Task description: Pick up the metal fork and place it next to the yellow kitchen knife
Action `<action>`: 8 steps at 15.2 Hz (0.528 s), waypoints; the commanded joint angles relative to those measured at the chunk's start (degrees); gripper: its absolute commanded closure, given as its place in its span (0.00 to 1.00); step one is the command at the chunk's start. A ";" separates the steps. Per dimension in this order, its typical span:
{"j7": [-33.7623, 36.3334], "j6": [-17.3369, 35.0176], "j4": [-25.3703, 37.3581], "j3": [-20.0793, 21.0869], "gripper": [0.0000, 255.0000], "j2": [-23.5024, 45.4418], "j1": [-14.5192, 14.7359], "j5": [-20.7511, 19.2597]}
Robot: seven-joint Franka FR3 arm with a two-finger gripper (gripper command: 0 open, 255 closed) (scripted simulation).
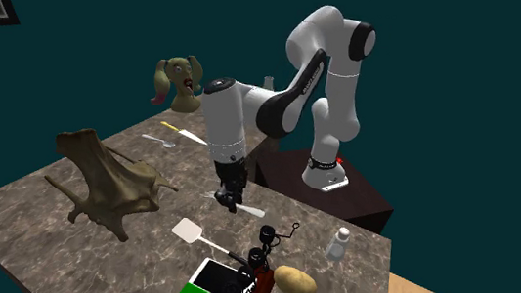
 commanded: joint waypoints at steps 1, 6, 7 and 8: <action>-1.69 -0.41 -1.29 -0.51 1.00 -1.68 -0.80 0.86; -9.85 -0.72 -7.24 -3.88 1.00 -7.40 -4.28 3.30; -11.44 -0.85 -8.23 -4.64 1.00 -8.37 -4.92 3.60; -13.01 -0.98 -9.16 -5.43 1.00 -9.27 -5.55 3.82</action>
